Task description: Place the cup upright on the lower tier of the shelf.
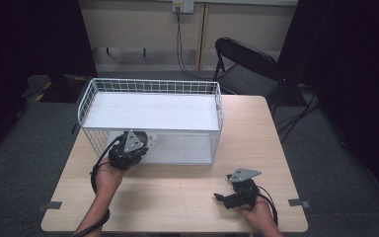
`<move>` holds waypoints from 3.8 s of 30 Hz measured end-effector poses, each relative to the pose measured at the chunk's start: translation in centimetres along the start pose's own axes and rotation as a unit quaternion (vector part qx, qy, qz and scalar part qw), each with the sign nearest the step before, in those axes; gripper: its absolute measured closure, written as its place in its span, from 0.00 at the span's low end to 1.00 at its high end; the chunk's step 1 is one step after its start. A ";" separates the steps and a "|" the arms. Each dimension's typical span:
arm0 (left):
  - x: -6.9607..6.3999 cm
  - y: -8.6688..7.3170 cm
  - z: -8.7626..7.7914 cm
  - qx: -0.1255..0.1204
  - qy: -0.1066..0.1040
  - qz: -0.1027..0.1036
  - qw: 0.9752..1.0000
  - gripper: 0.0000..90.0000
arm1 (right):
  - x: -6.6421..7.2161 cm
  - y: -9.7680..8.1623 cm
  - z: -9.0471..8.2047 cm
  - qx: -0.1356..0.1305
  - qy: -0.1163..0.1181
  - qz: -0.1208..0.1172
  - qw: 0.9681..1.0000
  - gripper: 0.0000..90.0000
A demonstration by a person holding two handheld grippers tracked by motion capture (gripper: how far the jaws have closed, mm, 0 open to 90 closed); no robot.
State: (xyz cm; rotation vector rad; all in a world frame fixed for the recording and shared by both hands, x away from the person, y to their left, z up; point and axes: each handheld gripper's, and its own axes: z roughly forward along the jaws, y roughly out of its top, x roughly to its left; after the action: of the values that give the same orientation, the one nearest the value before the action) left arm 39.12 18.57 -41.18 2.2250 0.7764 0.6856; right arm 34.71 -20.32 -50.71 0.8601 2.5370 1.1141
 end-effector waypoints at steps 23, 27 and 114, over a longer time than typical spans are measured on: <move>0.0 0.1 1.0 0.000 0.008 -0.005 1.000 0.91 | 0.0 0.0 0.0 0.000 0.000 0.000 1.000 0.14; -0.1 0.1 1.1 -0.004 0.008 -0.010 1.000 0.91 | 0.0 0.0 0.0 0.000 0.000 0.000 1.000 0.14; -0.4 -0.5 -2.6 -0.035 0.003 -0.034 0.999 0.35 | 0.0 0.0 0.0 0.000 -0.001 0.000 1.000 0.14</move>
State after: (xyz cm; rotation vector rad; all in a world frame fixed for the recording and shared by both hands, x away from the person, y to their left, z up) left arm 36.96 19.68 -40.04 2.1257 0.8150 0.6770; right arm 34.69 -20.32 -50.71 0.8616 2.5353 1.1129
